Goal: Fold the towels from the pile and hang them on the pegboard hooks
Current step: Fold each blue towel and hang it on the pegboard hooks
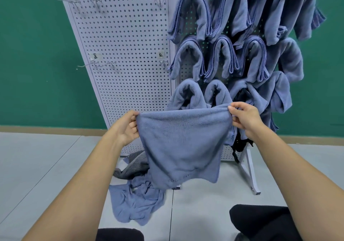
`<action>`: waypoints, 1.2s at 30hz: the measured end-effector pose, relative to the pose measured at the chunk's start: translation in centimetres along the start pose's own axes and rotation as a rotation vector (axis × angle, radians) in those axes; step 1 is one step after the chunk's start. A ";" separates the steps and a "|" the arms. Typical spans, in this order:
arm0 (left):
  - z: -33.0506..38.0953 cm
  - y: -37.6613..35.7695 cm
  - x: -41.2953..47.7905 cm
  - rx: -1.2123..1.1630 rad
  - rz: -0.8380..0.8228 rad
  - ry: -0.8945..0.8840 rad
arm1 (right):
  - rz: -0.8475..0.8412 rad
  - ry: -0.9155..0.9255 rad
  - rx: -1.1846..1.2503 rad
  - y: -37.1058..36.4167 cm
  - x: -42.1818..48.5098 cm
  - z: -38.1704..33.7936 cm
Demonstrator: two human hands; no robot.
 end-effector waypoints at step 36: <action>4.1 0.9 -0.6 1.018 0.188 -0.411 | -0.060 0.300 -0.795 -1.0 0.3 -0.7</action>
Point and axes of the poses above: each hand's wrist, its own x-axis towards the middle knuckle, its own y-axis out of the back of the hand, z = x × y, the point moved 9 cm from there along x, towards the middle knuckle, and after that the axes turned 5 degrees about -z, right-handed, at the moved point
